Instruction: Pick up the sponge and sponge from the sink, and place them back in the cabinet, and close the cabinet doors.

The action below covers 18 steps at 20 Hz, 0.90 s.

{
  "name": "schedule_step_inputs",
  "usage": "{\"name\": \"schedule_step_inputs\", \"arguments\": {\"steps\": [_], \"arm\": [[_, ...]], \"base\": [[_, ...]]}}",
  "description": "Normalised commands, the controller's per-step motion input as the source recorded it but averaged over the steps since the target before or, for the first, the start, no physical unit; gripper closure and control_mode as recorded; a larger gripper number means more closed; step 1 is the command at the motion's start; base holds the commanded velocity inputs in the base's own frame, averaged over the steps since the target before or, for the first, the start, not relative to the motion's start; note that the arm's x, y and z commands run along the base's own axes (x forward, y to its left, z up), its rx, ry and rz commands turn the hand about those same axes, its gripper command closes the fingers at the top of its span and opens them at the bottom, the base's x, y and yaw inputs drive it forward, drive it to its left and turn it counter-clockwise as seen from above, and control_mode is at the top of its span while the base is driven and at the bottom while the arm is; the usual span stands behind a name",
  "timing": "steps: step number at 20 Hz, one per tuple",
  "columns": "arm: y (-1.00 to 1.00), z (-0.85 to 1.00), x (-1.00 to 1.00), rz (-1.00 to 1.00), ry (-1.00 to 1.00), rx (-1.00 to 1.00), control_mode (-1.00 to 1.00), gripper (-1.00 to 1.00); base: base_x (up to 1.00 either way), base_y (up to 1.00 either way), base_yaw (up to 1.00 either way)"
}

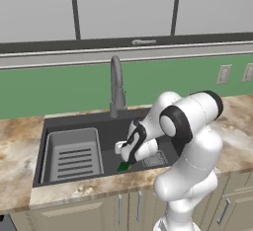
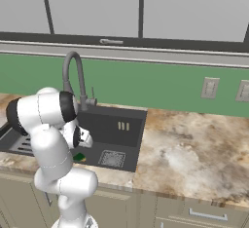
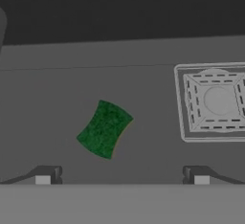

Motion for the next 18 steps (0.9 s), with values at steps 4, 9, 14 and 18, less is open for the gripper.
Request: {"name": "schedule_step_inputs", "arguments": {"steps": [4, 9, 14, 18], "arm": [[0.00, -0.13, 0.00, 0.00, 0.00, 0.00, -1.00, -1.00], [0.00, -0.14, 0.00, 0.00, 0.00, 0.00, -1.00, -1.00], [0.01, -0.13, 0.00, 0.00, 0.00, 0.00, -1.00, -1.00], [0.02, -0.12, 0.01, 0.00, 0.00, 0.00, -1.00, -1.00]], "base": [[0.00, 0.00, 0.00], [0.00, 0.00, 0.00], [0.00, 0.00, 0.00], [0.00, 0.00, 0.00]]}}
